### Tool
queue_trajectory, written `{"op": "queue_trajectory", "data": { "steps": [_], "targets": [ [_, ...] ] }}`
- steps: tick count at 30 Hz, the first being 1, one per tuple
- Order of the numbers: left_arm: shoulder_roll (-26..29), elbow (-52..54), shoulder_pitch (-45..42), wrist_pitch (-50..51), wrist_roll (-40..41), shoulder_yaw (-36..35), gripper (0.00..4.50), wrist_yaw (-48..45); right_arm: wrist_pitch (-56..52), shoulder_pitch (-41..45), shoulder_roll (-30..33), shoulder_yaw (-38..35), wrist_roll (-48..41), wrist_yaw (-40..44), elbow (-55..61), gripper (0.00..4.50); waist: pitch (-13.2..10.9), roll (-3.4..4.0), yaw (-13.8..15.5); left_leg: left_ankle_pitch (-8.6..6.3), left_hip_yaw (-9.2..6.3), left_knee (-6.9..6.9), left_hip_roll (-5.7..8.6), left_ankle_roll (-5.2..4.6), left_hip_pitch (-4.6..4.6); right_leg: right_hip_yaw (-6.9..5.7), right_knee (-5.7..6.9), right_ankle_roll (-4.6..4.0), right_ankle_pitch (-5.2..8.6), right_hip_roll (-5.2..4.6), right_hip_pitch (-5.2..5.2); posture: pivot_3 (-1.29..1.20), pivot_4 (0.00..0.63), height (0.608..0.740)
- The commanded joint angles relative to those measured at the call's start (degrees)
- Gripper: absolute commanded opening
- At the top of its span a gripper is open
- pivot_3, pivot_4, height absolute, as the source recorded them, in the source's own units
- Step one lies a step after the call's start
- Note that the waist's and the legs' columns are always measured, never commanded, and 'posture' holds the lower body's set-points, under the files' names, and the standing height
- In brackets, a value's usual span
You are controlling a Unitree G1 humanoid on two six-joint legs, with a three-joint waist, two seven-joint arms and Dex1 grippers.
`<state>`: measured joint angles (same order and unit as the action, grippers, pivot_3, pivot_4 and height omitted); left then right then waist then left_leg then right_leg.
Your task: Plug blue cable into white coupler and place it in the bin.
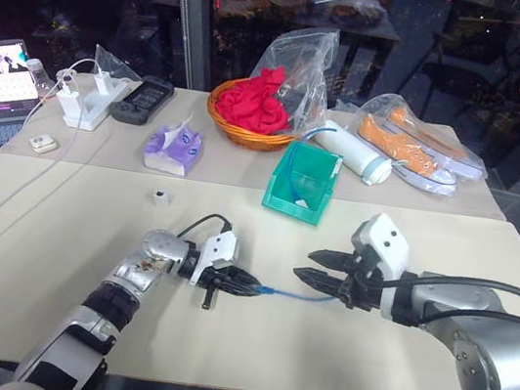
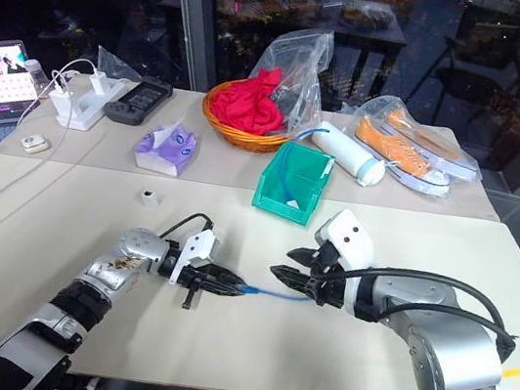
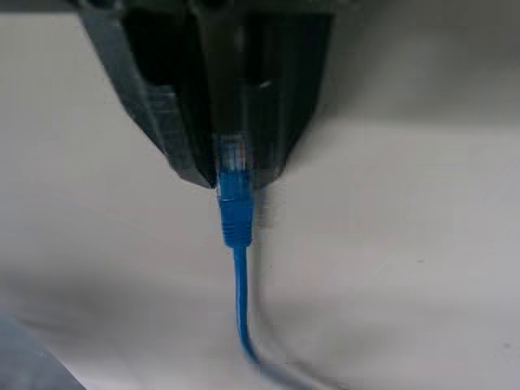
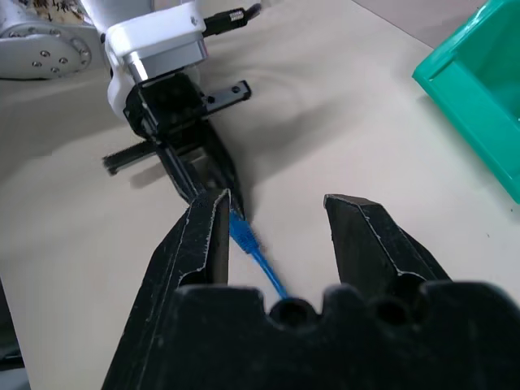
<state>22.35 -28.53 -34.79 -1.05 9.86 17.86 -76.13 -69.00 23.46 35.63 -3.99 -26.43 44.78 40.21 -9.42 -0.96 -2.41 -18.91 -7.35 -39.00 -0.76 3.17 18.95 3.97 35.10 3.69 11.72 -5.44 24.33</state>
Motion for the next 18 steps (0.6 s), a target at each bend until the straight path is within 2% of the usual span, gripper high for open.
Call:
{"op": "queue_trajectory", "data": {
  "steps": [1, 5, 7, 9, 12, 15, 18],
  "targets": [
    [0.2, 2.0, 1.8, 1.3, 0.1, -0.5, 0.18, 0.0, -1.1, -0.8, 0.9, -3.8, -3.8, -1.1, 2.4, 2.2, 0.0, 0.0, 0.0, 0.0, 0.0, 0.0, 0.0, 0.0, 0.0, 0.0, 0.0, 0.0, 0.0, 0.0, 0.0, 0.0, 0.15, 0.723],
    [0.8, 6.8, 2.7, 2.3, 0.8, -2.7, 0.18, 2.4, -9.9, -2.5, -5.4, -13.2, -14.3, -2.8, 5.0, 2.2, 0.0, 0.0, 0.0, 0.0, -0.02, 0.0, 0.0, -0.01, 0.01, 0.0, 0.01, 0.0, 0.0, 0.01, 0.01, 0.0, 0.15, 0.723],
    [0.7, 10.9, 3.7, 3.7, 1.9, -4.7, 0.18, 5.3, -14.3, -7.5, -8.7, -16.3, -19.5, -3.6, 9.4, 2.2, 0.0, 0.0, 0.0, -0.01, -0.05, 0.0, -0.01, -0.01, 0.01, 0.0, 0.03, 0.0, 0.0, 0.03, 0.01, 0.0, 0.15, 0.723],
    [0.2, 15.2, 4.9, 5.1, 2.8, -6.8, 0.18, 8.9, -19.3, -11.8, -15.2, -17.9, -22.3, -7.0, 12.5, 2.2, 0.0, 0.0, 0.1, -0.03, -0.1, 0.03, -0.02, -0.05, 0.03, -0.03, 0.09, 0.0, 0.0, 0.04, 0.01, 0.0, 0.15, 0.723],
    [-0.5, 20.7, 6.7, 7.5, 3.6, -8.3, 0.18, 12.6, -23.1, -13.7, -28.7, -18.8, -21.7, -16.1, 13.0, 2.2, 0.0, 0.01, -0.1, -0.02, -0.12, -0.01, 0.01, -0.03, 0.06, -0.06, 0.19, 0.0, 0.0, -0.01, 0.04, 0.0, 0.15, 0.723],
    [-1.0, 25.8, 8.9, 9.6, 4.3, -8.5, 0.18, 14.9, -23.5, -12.5, -41.4, -20.6, -16.7, -26.4, 10.5, 2.2, 0.0, 0.05, -0.1, 0.06, -0.12, -0.02, 0.0, 0.11, -0.04, -0.04, 0.09, 0.01, -0.01, -0.01, 0.03, 0.0, 0.15, 0.723],
    [-1.2, 29.4, 10.5, 11.3, 4.8, -8.0, 0.18, 16.4, -22.8, -9.3, -50.0, -23.5, -14.6, -32.5, 8.8, 2.2, 0.0, 0.12, 0.0, 0.12, -0.12, 0.0, 0.01, 0.21, -0.11, -0.02, 0.14, 0.01, -0.01, 0.0, 0.02, 0.0, 0.15, 0.723]
  ]
}}
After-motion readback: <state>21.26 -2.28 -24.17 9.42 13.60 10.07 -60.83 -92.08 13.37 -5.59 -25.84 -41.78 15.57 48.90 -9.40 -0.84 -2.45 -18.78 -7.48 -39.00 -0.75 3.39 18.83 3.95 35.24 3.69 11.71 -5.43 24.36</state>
